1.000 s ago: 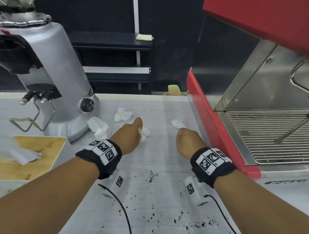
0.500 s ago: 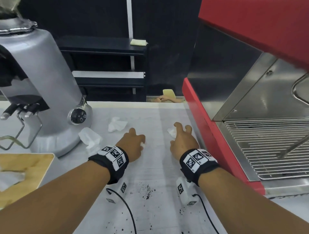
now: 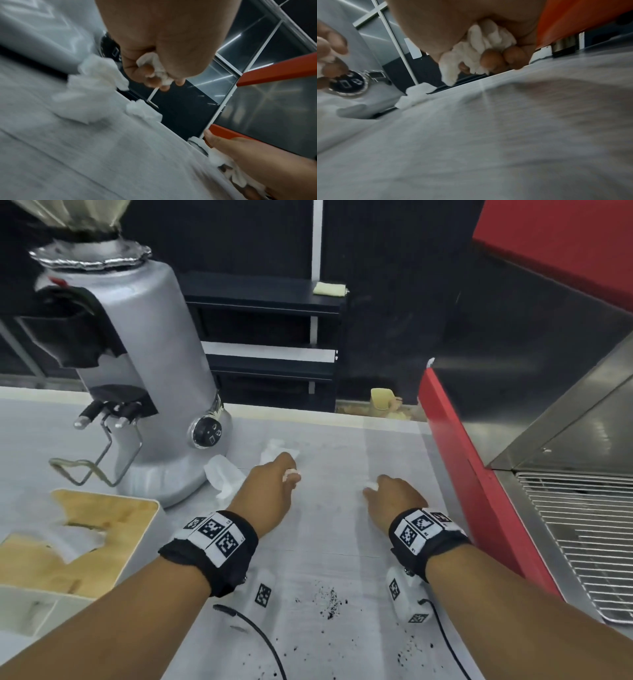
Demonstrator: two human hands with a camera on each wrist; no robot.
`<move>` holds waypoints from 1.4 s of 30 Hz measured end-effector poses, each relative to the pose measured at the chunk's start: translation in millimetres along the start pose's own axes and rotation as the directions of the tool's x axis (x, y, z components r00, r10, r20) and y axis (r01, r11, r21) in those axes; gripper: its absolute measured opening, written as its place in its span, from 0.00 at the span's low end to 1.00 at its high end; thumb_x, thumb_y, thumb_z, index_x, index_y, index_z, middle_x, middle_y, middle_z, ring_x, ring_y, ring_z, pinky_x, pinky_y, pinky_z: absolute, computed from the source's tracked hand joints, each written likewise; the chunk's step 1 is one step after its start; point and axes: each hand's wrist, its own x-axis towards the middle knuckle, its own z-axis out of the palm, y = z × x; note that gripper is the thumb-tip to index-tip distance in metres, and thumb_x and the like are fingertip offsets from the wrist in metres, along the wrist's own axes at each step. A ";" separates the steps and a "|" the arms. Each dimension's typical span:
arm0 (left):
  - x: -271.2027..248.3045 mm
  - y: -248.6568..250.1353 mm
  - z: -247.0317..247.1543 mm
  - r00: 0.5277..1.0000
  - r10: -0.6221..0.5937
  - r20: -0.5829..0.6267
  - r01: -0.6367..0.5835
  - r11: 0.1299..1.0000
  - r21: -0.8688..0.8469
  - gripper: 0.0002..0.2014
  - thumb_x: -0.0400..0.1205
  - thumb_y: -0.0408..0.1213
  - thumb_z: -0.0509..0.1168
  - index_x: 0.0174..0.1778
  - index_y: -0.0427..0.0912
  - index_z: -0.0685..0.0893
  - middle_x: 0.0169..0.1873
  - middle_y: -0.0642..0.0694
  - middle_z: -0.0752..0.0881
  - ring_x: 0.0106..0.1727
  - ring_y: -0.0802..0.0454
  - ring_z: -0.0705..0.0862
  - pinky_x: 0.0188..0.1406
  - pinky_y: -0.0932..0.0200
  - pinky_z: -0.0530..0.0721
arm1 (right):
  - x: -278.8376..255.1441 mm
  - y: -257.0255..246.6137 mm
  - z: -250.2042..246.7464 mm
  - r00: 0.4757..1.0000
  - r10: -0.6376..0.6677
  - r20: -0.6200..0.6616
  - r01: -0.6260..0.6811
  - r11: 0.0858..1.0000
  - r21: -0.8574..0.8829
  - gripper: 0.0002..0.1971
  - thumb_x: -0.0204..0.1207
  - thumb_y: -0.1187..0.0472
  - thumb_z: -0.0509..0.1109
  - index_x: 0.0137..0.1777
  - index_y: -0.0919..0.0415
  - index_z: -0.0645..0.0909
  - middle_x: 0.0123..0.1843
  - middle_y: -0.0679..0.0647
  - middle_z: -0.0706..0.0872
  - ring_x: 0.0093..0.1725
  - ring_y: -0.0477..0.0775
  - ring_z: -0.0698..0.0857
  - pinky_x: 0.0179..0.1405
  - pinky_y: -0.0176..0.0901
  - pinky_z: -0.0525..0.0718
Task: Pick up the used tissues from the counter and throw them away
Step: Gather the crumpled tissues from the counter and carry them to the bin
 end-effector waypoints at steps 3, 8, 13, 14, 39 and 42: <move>-10.9 -8.7 -21.7 0.990 0.013 -0.141 -0.011 1.000 0.012 0.08 0.84 0.31 0.56 0.50 0.48 0.77 0.39 0.44 0.83 0.38 0.46 0.80 0.37 0.52 0.78 | 2.5 -25.0 -2.1 0.999 -0.048 -0.011 0.049 0.993 0.105 0.33 0.82 0.32 0.49 0.57 0.57 0.85 0.56 0.54 0.87 0.56 0.59 0.85 0.47 0.45 0.79; -26.5 -24.6 -46.0 0.960 -0.100 -0.263 0.133 0.985 0.111 0.21 0.79 0.59 0.60 0.65 0.56 0.71 0.59 0.40 0.77 0.56 0.41 0.79 0.57 0.44 0.80 | 5.3 -68.3 0.2 0.961 -0.260 -0.094 0.274 0.938 0.213 0.12 0.83 0.49 0.61 0.49 0.56 0.79 0.46 0.53 0.84 0.47 0.57 0.83 0.41 0.41 0.76; -34.3 -35.8 -43.0 0.926 -0.369 -0.083 0.377 0.878 0.296 0.47 0.65 0.69 0.70 0.78 0.62 0.59 0.68 0.38 0.65 0.68 0.36 0.70 0.62 0.41 0.78 | 11.3 -100.1 5.3 0.932 -0.357 -0.067 0.361 0.892 0.272 0.17 0.79 0.66 0.60 0.65 0.52 0.67 0.60 0.55 0.79 0.45 0.57 0.83 0.46 0.49 0.85; -33.2 -38.0 -39.9 0.913 -0.404 -0.048 0.396 0.855 0.335 0.47 0.67 0.67 0.70 0.80 0.61 0.57 0.69 0.37 0.64 0.69 0.35 0.69 0.63 0.41 0.76 | 13.7 -105.7 6.3 0.918 -0.391 -0.070 0.395 0.886 0.244 0.21 0.77 0.69 0.61 0.67 0.50 0.66 0.67 0.54 0.75 0.43 0.58 0.83 0.44 0.50 0.85; -39.5 -25.9 -18.5 0.943 -0.334 -0.010 0.334 0.943 0.002 0.11 0.82 0.48 0.58 0.39 0.45 0.75 0.33 0.45 0.83 0.35 0.46 0.82 0.28 0.56 0.74 | -6.4 -90.4 -1.8 0.918 -0.396 0.030 0.393 0.917 0.067 0.07 0.76 0.54 0.68 0.45 0.58 0.78 0.44 0.53 0.84 0.42 0.57 0.83 0.41 0.45 0.84; -47.2 -1.5 -26.5 0.963 -0.269 0.002 0.269 0.961 -0.067 0.12 0.78 0.51 0.63 0.38 0.45 0.76 0.32 0.48 0.84 0.33 0.53 0.82 0.25 0.61 0.74 | -45.5 -62.3 -19.1 0.940 -0.323 -0.106 0.340 0.870 0.358 0.06 0.77 0.57 0.68 0.48 0.54 0.73 0.40 0.52 0.80 0.35 0.54 0.80 0.33 0.44 0.79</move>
